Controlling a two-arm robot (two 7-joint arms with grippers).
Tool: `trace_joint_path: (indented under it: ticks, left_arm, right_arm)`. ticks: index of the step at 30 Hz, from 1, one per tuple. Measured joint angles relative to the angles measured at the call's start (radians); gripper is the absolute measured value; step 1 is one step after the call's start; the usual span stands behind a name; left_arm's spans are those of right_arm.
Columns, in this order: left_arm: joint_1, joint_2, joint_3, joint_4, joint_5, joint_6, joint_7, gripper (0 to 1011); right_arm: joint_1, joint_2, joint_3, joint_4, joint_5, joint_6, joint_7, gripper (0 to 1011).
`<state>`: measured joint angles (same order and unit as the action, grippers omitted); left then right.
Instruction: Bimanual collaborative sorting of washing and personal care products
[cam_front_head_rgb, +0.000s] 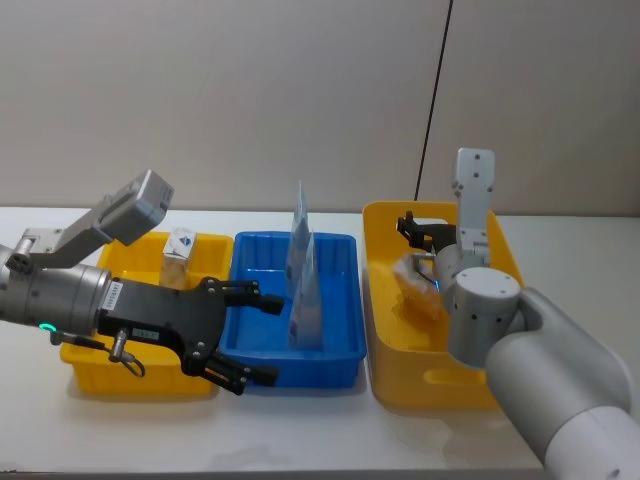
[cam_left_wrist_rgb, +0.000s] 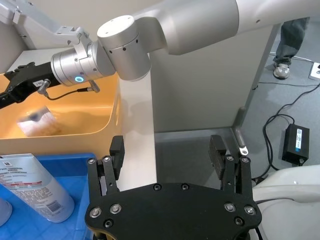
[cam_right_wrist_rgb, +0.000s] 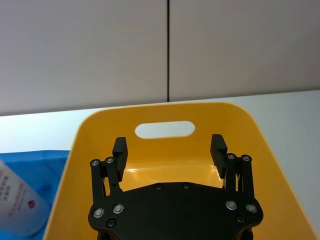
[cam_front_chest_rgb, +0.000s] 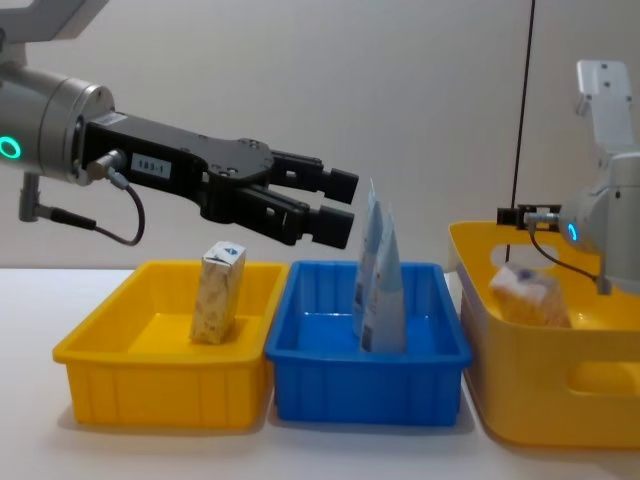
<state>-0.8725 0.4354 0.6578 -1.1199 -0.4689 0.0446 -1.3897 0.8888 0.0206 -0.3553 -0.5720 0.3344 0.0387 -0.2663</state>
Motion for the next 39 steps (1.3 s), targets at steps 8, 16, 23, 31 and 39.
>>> trace_joint_path:
  ticks: [8, 16, 23, 31, 39]
  left_arm:
    - [0.0, 0.0, 0.0, 0.0, 0.0, 0.0, 0.0, 1001]
    - [0.0, 0.0, 0.0, 0.0, 0.0, 0.0, 0.0, 1001]
    - [0.0, 0.0, 0.0, 0.0, 0.0, 0.0, 0.0, 1001]
    - [0.0, 0.0, 0.0, 0.0, 0.0, 0.0, 0.0, 1001]
    - [0.0, 0.0, 0.0, 0.0, 0.0, 0.0, 0.0, 1001]
  right_arm:
    - [-0.061, 0.03, 0.001, -0.14, 0.012, 0.057, 0.056, 1004]
    - [-0.139, 0.08, -0.002, -0.316, 0.031, 0.114, 0.139, 1004]
    - [-0.217, 0.135, -0.005, -0.476, 0.053, 0.16, 0.229, 1004]
    - [-0.299, 0.195, -0.007, -0.631, 0.077, 0.198, 0.32, 1004]
    - [-0.407, 0.263, -0.004, -0.807, 0.106, 0.232, 0.404, 1004]
